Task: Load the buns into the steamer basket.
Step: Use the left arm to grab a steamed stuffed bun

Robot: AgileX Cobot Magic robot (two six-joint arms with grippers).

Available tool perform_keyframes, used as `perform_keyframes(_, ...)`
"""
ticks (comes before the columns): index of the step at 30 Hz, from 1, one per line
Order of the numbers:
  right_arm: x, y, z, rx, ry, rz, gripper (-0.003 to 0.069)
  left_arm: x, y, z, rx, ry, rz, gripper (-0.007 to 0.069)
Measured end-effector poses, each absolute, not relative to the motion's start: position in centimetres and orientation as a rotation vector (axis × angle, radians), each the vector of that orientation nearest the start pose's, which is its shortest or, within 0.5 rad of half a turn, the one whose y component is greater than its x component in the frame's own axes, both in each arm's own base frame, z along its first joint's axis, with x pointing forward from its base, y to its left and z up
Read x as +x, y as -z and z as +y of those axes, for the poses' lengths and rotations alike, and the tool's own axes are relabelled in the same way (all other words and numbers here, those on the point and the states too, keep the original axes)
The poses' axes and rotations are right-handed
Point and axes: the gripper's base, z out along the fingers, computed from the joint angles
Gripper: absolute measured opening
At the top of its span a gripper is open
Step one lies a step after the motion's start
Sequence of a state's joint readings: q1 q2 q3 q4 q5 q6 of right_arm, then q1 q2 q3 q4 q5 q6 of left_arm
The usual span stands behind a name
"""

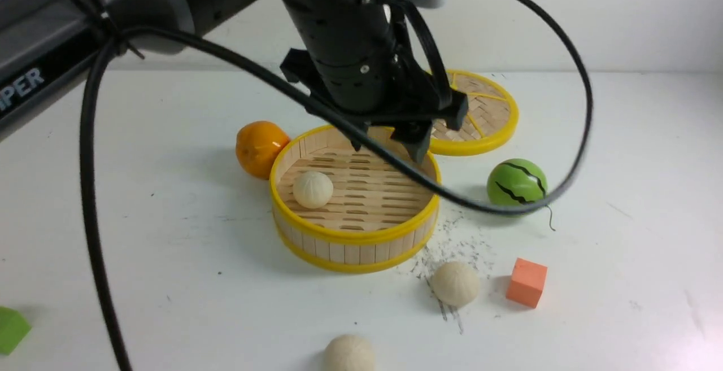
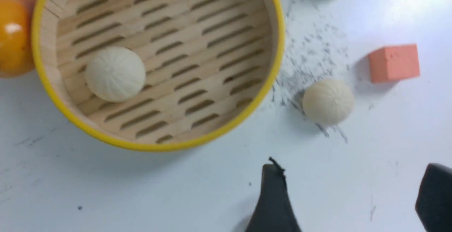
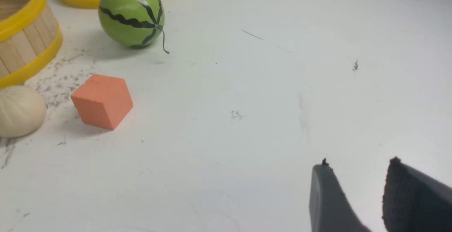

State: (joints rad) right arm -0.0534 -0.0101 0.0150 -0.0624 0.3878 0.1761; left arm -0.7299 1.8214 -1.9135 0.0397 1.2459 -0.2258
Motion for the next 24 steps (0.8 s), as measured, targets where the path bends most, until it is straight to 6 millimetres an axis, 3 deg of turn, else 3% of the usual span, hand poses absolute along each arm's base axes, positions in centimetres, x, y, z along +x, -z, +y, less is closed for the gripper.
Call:
perform_keyframes(4, 5.2, -17.4, -0.5, 0.177, -0.023, 1.867, 0.024, 28.2, -34.6, -25.9, 0.71, 0.214, 2.674, 0.0501)
perform_keyframes(9, 5.2, -17.4, -0.5, 0.177, -0.023, 1.867, 0.024, 27.1, -28.0, -24.9, 0.709, 0.098, 2.852, 0.0501)
perform_keyframes(14, 5.2, -17.4, -0.5, 0.177, -0.023, 1.867, 0.024, 26.1, -23.2, -24.6, 0.683, 0.175, 2.881, 0.0501)
perform_keyframes(24, 5.2, -17.4, -0.5, 0.177, -0.023, 1.867, 0.024, 25.9, -20.7, -24.5, 0.661, 0.223, 2.826, 0.0501)
